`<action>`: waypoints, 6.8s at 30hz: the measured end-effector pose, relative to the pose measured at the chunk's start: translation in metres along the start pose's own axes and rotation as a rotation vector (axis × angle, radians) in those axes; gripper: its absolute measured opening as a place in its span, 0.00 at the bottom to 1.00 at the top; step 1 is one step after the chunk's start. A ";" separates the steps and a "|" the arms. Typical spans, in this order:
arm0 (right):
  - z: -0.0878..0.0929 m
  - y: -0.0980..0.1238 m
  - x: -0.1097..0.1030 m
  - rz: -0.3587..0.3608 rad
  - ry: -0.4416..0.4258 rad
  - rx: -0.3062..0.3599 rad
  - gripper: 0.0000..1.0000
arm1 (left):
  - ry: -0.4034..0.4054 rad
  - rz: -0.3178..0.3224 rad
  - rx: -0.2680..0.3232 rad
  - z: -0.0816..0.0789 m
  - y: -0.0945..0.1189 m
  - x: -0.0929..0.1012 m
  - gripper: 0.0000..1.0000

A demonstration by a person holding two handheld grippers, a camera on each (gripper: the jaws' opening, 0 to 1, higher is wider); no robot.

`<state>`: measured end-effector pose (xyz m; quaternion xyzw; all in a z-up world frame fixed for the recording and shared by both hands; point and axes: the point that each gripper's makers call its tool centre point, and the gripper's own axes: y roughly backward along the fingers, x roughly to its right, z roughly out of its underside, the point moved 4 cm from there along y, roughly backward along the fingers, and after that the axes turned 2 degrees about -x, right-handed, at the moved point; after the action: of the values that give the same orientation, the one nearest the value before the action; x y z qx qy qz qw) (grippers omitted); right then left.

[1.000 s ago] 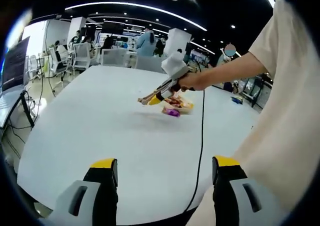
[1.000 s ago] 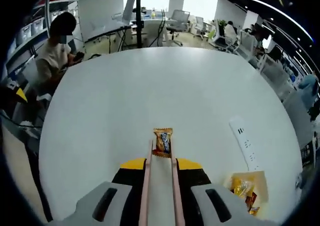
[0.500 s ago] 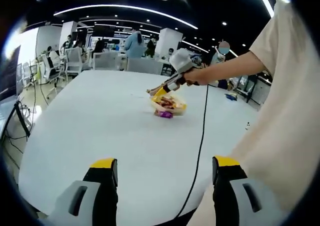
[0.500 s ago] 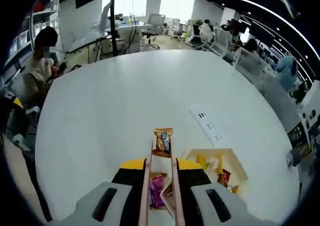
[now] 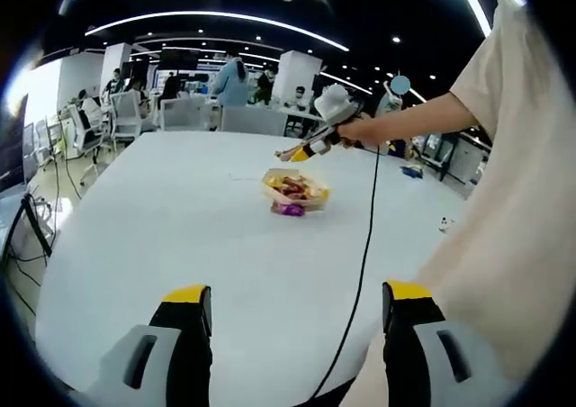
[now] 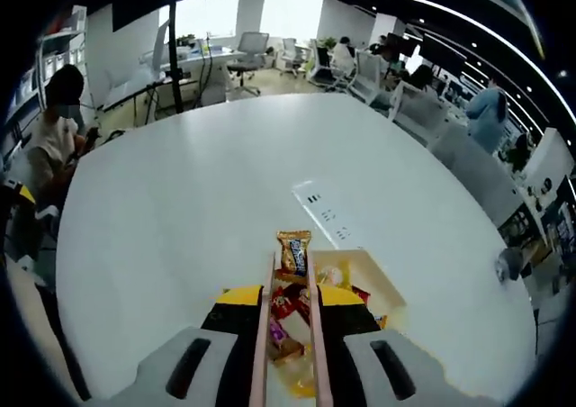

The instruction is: Place the target food into the container with the food tongs after gripping and lifting it, then release it inside without dropping or visibly crushing the food.

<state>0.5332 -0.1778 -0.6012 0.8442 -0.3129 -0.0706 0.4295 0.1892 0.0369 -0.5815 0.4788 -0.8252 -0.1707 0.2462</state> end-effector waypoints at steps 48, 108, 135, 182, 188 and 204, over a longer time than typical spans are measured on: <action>0.033 0.029 0.041 0.076 -0.084 0.013 0.21 | -0.036 0.017 -0.010 -0.004 -0.005 0.017 0.78; 0.058 0.026 -0.003 0.018 -0.055 0.010 0.27 | -0.042 0.038 -0.012 -0.003 -0.009 0.024 0.78; 0.084 -0.001 -0.073 -0.113 0.006 -0.074 0.27 | -0.035 0.042 -0.032 0.004 -0.009 0.028 0.78; 0.093 -0.026 -0.073 -0.141 0.009 -0.132 0.26 | -0.010 0.024 -0.054 0.003 -0.016 0.019 0.78; 0.092 -0.028 -0.071 -0.138 0.009 -0.133 0.26 | -0.008 0.023 -0.059 0.004 -0.015 0.019 0.78; 0.096 -0.033 -0.074 -0.156 -0.005 -0.176 0.27 | -0.001 0.020 -0.056 0.005 -0.014 0.019 0.78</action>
<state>0.4527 -0.1850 -0.6973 0.8248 -0.2400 -0.1330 0.4943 0.1880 0.0142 -0.5885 0.4634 -0.8249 -0.1916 0.2610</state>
